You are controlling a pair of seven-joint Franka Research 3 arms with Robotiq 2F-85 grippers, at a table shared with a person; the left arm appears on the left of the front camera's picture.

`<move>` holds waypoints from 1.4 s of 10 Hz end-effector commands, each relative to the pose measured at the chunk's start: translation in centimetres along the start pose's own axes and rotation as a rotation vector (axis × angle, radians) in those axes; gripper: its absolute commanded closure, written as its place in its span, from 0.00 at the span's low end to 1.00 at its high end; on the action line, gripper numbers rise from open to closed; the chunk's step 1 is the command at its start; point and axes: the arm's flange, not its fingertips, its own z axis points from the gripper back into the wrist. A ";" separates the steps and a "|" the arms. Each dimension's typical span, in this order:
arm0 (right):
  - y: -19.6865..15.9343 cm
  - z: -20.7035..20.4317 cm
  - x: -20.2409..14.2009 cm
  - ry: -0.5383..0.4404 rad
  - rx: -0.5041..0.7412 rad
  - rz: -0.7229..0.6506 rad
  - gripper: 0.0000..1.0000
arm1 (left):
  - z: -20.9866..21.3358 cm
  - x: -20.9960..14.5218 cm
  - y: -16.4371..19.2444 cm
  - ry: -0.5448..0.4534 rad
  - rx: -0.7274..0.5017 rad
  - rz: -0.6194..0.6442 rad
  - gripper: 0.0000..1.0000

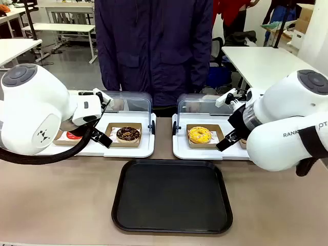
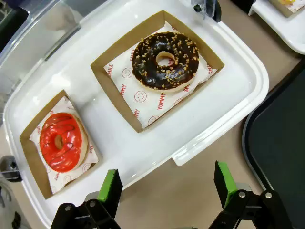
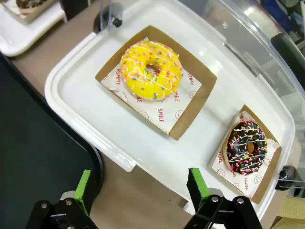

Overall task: Move the first donut from the left to the tray.
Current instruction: Pick up the Paper togo box containing the Donut indicated by the person and place it on the Handle tray.

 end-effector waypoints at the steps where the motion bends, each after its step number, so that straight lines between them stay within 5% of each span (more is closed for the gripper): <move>1: 0.0 0.0 0.0 0.000 0.000 0.000 0.00 | 0.0 0.0 0.0 0.000 0.000 0.000 0.00; 10: 0.0 0.0 0.0 0.000 0.000 0.001 0.00 | 0.0 0.0 0.0 0.000 0.000 0.000 0.00; 11: -1.8 2.8 3.4 -0.003 0.038 -0.008 0.00 | 0.0 0.0 0.0 0.000 0.000 0.001 0.00; 13: -5.2 9.3 7.6 -0.096 0.024 -0.052 0.00 | 4.9 5.5 4.2 -0.040 0.050 0.030 0.00; 14: -7.3 13.1 8.2 -0.135 0.076 -0.053 0.00 | 7.6 7.3 6.8 -0.041 -0.063 0.007 0.00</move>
